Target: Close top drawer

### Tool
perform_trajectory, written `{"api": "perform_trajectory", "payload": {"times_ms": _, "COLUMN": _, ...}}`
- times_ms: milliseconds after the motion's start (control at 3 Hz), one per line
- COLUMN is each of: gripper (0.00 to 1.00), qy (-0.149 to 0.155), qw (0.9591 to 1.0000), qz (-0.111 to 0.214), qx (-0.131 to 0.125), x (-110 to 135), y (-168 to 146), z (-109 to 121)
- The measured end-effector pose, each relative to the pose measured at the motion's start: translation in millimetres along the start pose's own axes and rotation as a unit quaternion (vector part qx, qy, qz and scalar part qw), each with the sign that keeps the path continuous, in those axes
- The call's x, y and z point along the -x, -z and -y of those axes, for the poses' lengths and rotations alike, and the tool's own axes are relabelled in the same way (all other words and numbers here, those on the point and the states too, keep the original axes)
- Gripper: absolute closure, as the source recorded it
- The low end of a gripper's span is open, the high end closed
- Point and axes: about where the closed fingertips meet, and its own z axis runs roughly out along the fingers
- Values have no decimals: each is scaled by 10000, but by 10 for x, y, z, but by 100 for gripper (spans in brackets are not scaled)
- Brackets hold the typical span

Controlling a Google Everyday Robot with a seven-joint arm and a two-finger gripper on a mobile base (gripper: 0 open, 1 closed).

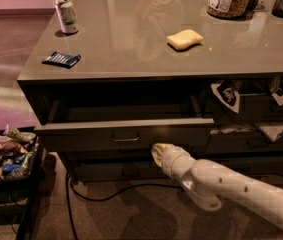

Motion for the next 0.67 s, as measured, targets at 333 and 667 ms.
{"api": "perform_trajectory", "payload": {"times_ms": 333, "gripper": 100, "qy": 57, "qw": 9999, "qz": -12, "qx": -85, "x": -66, "y": -195, "z": 120}}
{"api": "perform_trajectory", "payload": {"times_ms": 667, "gripper": 100, "qy": 142, "qw": 9997, "qz": -30, "qx": -206, "x": -143, "y": -411, "z": 317}}
